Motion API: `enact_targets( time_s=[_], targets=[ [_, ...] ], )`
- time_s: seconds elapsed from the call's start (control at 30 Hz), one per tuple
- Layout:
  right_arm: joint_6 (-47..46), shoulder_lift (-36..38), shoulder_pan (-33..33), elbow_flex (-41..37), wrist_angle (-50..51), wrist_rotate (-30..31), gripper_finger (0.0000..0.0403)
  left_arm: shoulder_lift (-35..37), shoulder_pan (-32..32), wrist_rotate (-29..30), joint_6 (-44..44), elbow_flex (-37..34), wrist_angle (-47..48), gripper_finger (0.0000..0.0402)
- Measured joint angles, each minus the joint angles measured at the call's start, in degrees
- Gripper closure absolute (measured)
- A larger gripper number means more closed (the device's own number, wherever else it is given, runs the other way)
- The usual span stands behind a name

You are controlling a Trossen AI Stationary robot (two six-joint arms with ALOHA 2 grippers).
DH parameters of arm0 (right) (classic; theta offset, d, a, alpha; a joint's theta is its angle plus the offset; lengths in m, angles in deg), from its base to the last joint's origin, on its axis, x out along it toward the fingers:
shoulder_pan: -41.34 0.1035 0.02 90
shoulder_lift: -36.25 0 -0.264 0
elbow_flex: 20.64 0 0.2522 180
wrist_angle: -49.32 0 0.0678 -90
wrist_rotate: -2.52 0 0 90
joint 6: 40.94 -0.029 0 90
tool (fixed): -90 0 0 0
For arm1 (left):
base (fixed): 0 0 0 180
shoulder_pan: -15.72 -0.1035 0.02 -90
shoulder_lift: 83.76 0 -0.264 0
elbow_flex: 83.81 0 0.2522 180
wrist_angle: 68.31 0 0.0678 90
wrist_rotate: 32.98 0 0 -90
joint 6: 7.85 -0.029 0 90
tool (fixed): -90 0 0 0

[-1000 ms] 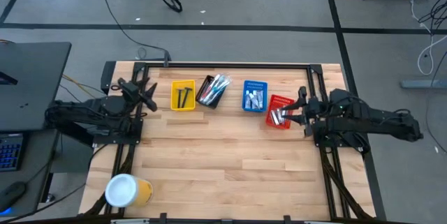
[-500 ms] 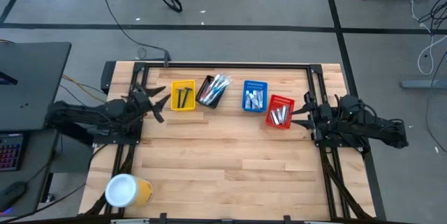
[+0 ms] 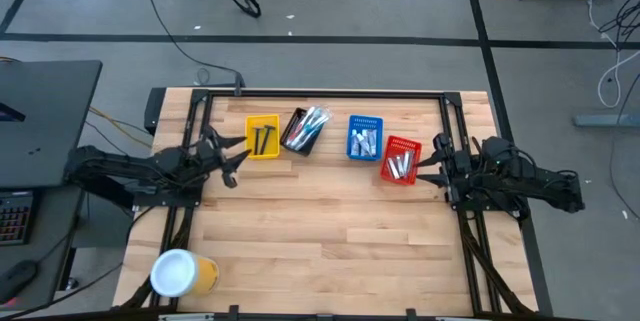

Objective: Pick & Place Travel size toiletries
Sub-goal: Return to Home Position

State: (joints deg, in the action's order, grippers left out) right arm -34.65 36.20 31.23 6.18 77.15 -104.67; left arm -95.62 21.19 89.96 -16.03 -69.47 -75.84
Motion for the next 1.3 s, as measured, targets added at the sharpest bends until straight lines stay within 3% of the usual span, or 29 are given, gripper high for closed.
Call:
enact_targets(
  time_s=[0.3, 0.6, 1.3],
  targets=[
    [-1.5, 0.0, 0.0, 0.0, 0.2, -1.1, 0.0272, -0.2, 0.0, -0.5, -0.3, 0.0, 1.2, 0.0213],
    [-2.4, 0.0, 0.0, -2.0, 0.2, -1.1, 0.0272, -0.2, 0.0, -0.6, -7.1, 0.0, 1.3, 0.0213],
    [-2.4, 0.0, 0.0, -12.5, -17.1, -0.9, 0.0272, -0.2, 0.0, -0.6, -7.3, 0.0, 1.3, 0.0213]
  ],
)
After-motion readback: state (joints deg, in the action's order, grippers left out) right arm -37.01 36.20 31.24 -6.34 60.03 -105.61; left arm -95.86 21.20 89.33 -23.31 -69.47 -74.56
